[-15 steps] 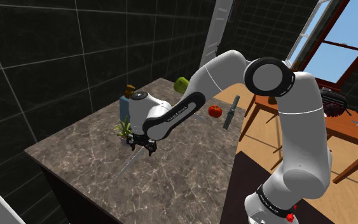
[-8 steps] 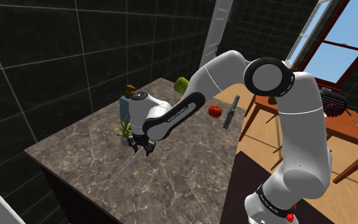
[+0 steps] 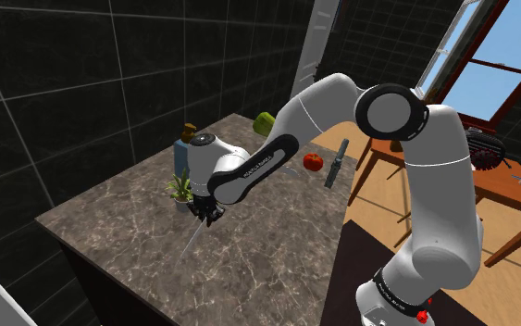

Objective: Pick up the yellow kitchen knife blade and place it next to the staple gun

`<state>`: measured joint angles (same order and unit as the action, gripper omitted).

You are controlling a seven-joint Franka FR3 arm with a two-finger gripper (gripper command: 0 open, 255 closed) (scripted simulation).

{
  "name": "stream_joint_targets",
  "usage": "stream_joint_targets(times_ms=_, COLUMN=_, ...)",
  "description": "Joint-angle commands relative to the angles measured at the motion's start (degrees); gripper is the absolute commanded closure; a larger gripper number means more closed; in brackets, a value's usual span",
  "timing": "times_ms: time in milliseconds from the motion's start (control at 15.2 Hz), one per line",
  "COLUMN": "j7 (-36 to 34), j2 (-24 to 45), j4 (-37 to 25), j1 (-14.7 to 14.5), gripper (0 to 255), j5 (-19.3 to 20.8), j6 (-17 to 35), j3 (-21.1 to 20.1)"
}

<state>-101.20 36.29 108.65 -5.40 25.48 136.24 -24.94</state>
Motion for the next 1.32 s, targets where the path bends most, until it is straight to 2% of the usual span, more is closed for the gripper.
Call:
stream_joint_targets(times_ms=0, j7=0.0, j2=0.0, j4=0.0, j1=0.0, gripper=255, j5=0.0, j6=0.0, j3=0.0)
stream_joint_targets(times_ms=1254, j7=4.3, j2=-10.3, j4=-0.2, j1=3.3, gripper=255, j5=-6.5, j6=-9.7, j3=-4.6)
